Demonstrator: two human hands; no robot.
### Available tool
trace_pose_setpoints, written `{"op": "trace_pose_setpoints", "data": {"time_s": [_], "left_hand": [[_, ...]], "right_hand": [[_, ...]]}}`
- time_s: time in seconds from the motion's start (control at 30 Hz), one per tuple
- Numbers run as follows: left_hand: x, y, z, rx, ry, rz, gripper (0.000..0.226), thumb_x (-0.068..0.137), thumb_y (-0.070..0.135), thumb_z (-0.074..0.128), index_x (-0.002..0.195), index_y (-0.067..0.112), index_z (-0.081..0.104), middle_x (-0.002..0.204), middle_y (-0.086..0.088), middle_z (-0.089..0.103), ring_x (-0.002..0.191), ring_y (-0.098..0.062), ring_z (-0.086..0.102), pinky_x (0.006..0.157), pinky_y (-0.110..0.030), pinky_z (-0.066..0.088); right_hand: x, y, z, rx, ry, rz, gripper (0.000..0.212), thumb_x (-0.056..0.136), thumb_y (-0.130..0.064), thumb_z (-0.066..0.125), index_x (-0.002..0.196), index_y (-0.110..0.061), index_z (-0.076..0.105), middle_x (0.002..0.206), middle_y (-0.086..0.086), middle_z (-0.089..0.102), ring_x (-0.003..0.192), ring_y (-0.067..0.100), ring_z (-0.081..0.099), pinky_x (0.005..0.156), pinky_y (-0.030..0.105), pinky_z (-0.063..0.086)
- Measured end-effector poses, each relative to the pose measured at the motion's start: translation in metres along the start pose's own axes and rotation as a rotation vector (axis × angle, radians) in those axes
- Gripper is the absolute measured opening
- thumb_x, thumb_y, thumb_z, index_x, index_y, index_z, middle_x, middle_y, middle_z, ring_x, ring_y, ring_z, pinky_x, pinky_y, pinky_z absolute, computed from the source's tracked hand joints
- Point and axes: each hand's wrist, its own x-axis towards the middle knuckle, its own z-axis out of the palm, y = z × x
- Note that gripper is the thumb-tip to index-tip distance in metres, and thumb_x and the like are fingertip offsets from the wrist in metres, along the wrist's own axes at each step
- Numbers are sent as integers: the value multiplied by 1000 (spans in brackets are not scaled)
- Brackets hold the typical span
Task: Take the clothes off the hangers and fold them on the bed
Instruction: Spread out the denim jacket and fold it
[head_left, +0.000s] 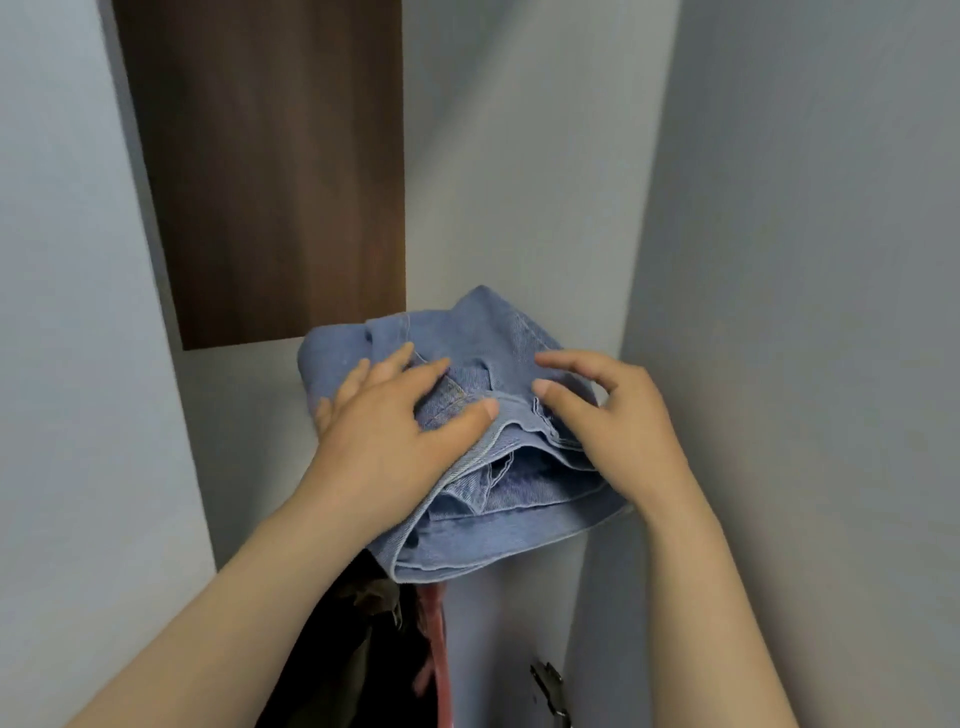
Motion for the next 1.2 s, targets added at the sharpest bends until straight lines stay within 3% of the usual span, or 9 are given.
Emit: {"op": "trace_pose_setpoints", "data": {"time_s": [0.13, 0.27, 0.37, 0.53, 0.7, 0.8, 0.93, 1.03, 1.2], "left_hand": [[-17, -9, 1, 72, -180, -30, 104, 51, 92, 40, 145, 51, 23, 158, 13, 15, 148, -17, -7, 119, -50, 5], [-20, -8, -6, 69, -298, -78, 106, 53, 83, 50, 146, 53, 10, 160, 12, 0, 145, -22, -20, 117, -38, -3], [-20, -8, -5, 79, -302, -65, 103, 59, 78, 55, 147, 53, 6, 160, 14, -3, 145, -21, -20, 118, -39, 1], [-24, -13, 3, 83, -189, 18, 101, 65, 68, 64, 147, 50, 9, 159, 15, 3, 146, -16, -12, 117, -37, 7], [-32, -18, 7, 35, -143, 85, 97, 66, 64, 67, 145, 53, 11, 158, 18, 4, 144, -11, -12, 116, -33, 5], [-33, -19, 5, 66, -175, 107, 96, 69, 66, 63, 144, 55, 4, 158, 19, -1, 144, -13, -16, 117, -33, 2], [-33, -18, 1, 143, -253, 128, 119, 50, 79, 60, 142, 57, -13, 156, 22, -14, 143, -17, -26, 116, -33, -3], [-40, -19, 0, 165, -296, 166, 135, 40, 72, 76, 128, 68, -26, 144, 32, -33, 141, -19, -31, 117, -41, 5], [-38, -28, 7, 245, -201, 291, 119, 65, 43, 77, 135, 64, -17, 154, 26, -16, 147, -23, -15, 119, -38, 6]], "right_hand": [[-32, 4, 1, -24, 14, 44, 22, 85, -29, 71, 107, -24, 73, 111, -15, 67, 106, 3, 61, 95, 22, 45], [-41, 16, 0, -129, -95, 183, 50, 89, -45, 61, 135, -27, 55, 136, -6, 53, 127, 7, 47, 106, 21, 33], [-45, 26, 4, -107, -210, 302, 70, 88, -59, 50, 151, -34, 29, 158, -4, 25, 146, 8, 21, 120, 35, 20], [-46, 28, 17, 15, -194, 311, 89, 71, -74, 47, 151, -45, 18, 162, -9, 11, 148, 4, 7, 121, 43, 19], [-63, 43, 21, 16, -223, 240, 86, 73, -78, 42, 147, -56, 4, 161, -19, -3, 142, -10, -13, 111, 21, 3], [-70, 50, 23, 27, -210, 206, 84, 74, -77, 43, 145, -60, 1, 160, -22, -5, 139, -16, -15, 110, 18, 2], [-72, 53, 37, 83, -74, 117, 76, 81, -64, 53, 146, -58, 13, 161, -18, -3, 138, -20, -9, 110, 18, 9], [-74, 54, 45, 158, 69, 18, 67, 85, -47, 66, 145, -43, 36, 161, -11, 16, 142, -12, 10, 114, 23, 18], [-63, 49, 30, 165, 157, -38, 53, 77, -40, 72, 128, -40, 57, 151, -9, 39, 138, -2, 34, 114, 31, 32]]}}
